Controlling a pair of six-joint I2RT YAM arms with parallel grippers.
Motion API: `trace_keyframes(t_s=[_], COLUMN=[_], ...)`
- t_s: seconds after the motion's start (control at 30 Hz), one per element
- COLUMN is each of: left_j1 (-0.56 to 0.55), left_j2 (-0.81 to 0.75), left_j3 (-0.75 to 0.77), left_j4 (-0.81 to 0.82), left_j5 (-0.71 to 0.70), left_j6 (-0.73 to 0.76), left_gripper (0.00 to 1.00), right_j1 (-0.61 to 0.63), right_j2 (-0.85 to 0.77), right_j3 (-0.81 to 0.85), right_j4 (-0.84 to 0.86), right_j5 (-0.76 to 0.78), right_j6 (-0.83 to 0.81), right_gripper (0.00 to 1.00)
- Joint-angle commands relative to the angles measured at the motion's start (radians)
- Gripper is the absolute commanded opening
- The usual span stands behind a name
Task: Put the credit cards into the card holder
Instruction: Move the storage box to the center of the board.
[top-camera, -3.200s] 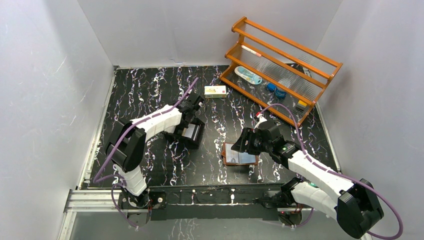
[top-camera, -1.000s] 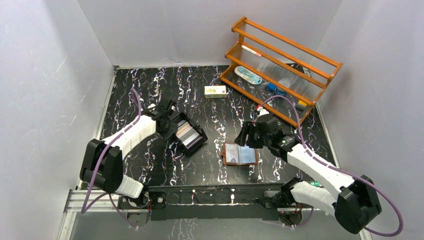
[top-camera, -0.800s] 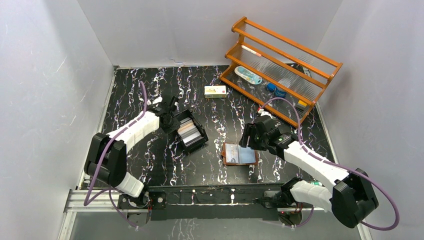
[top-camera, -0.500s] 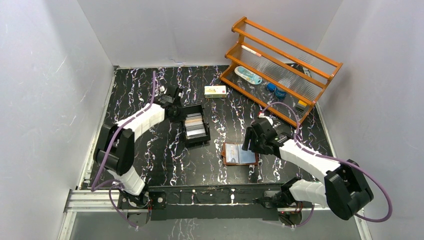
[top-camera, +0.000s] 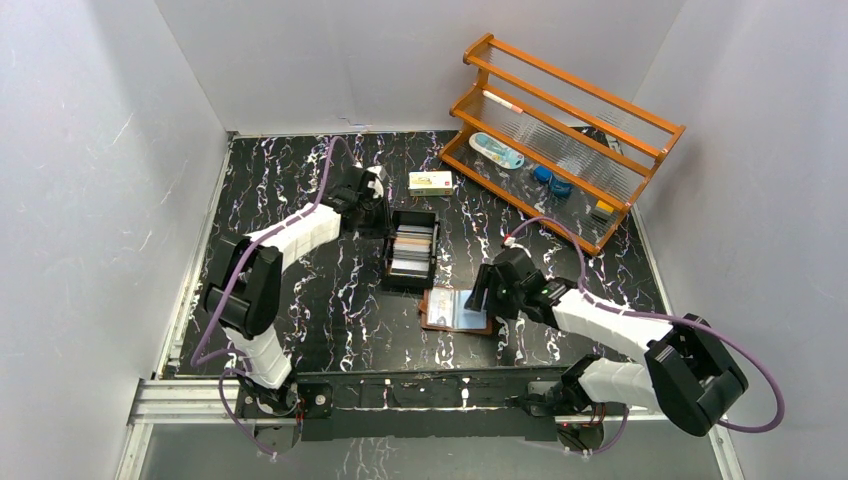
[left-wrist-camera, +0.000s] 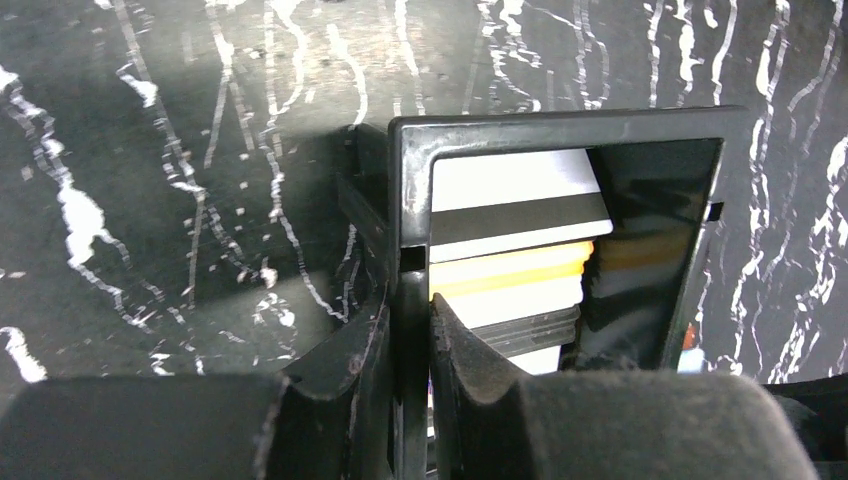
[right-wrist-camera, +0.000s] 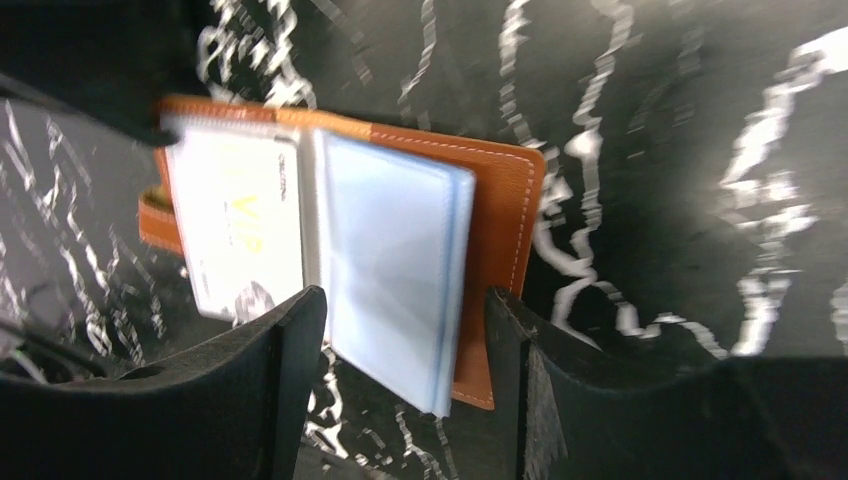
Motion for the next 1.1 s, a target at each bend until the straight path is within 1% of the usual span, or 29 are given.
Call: trace_keyframes(t_s=[0.0,0.1,0.2,0.27,0.3,0.37,0.43,0.53,0.6,0.67,0.77,0.8,0.9,0.97,1.07], left_j1=[-0.037,-0.080,-0.094,-0.096,-0.098,-0.097,-0.098,-0.098,-0.097,-0.096,-0.095,-0.095,-0.080,-0.063,-0.002], left_j2=[-0.029,-0.009,0.011,0.013,0.007,-0.014,-0.053,-0.124,-0.178,-0.243,-0.346,-0.393,-0.492,-0.521,-0.476], left_j3=[0.028,0.058,0.079,0.079,0.076,0.064,0.055,0.070,0.063,0.018,-0.084,-0.145,-0.280,-0.332,-0.313], left_j4=[0.157,0.163,0.169,0.169,0.169,0.165,0.150,0.028,-0.059,-0.099,-0.111,-0.095,-0.022,0.024,0.019], left_j5=[0.131,0.111,0.130,0.142,0.149,0.157,0.144,0.064,0.010,0.004,0.065,0.107,0.173,0.194,0.221], left_j6=[0.028,0.054,0.045,0.037,0.036,0.030,0.020,0.008,-0.006,-0.031,-0.079,-0.098,-0.203,-0.231,-0.236], left_gripper=[0.15,0.19,0.23,0.27,0.32,0.39,0.42,0.47,0.48,0.49,0.53,0.53,0.57,0.60,0.60], right_j1=[0.115,0.175,0.220,0.238,0.243,0.244,0.244,0.245,0.244,0.244,0.244,0.244,0.245,0.247,0.247], right_j2=[0.034,0.042,0.028,0.010,-0.002,-0.028,-0.071,-0.168,-0.197,-0.181,-0.093,-0.056,0.089,0.178,0.296], right_j3=[-0.025,-0.030,-0.037,-0.043,-0.044,-0.037,-0.001,0.069,0.130,0.212,0.365,0.403,0.519,0.583,0.645], right_j4=[0.019,0.029,0.031,0.026,0.018,-0.030,-0.109,-0.198,-0.240,-0.282,-0.316,-0.295,-0.232,-0.189,-0.112], right_j5=[-0.021,-0.003,0.020,0.036,0.041,0.058,0.087,0.127,0.155,0.191,0.298,0.321,0.353,0.358,0.368], right_j6=[0.113,0.165,0.211,0.232,0.238,0.237,0.224,0.178,0.126,0.062,-0.099,-0.185,-0.467,-0.639,-0.852], right_gripper=[0.67,0.66,0.66,0.66,0.66,0.66,0.67,0.68,0.69,0.70,0.70,0.70,0.69,0.69,0.70])
